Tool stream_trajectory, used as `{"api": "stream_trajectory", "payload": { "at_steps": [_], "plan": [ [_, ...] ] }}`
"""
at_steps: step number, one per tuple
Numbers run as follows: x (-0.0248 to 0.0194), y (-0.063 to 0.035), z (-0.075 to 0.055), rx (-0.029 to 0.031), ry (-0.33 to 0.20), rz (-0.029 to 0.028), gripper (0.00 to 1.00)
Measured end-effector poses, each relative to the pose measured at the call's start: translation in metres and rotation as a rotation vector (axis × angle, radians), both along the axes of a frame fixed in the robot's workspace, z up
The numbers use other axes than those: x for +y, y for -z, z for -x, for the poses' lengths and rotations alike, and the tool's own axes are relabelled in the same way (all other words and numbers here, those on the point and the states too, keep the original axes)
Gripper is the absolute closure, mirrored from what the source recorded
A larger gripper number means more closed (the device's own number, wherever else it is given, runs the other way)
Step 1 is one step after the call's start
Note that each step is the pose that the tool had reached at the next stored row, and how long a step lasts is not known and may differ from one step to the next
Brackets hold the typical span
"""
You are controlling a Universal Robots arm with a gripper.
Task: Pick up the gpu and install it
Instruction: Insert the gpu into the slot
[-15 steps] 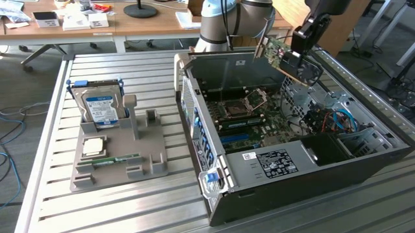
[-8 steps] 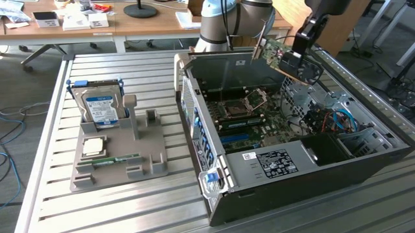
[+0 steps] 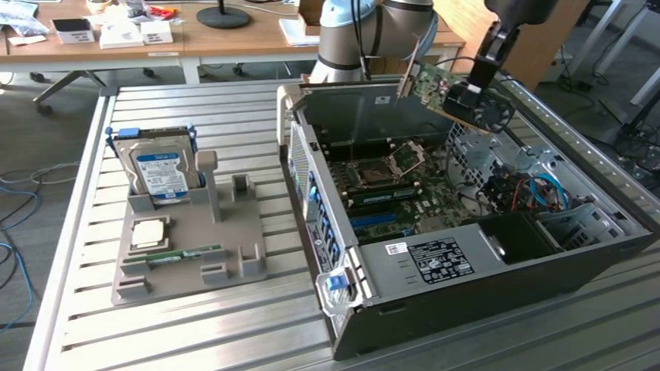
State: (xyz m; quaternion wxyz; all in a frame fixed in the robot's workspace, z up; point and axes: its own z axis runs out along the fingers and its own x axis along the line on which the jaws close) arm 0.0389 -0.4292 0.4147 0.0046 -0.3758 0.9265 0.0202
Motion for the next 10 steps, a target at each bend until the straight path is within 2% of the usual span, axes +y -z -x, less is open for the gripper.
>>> {"api": "stream_trajectory", "payload": {
  "at_steps": [10],
  "plan": [
    [0.0,0.0004,0.0,0.0,-0.181,0.0,0.73]
  ]
}}
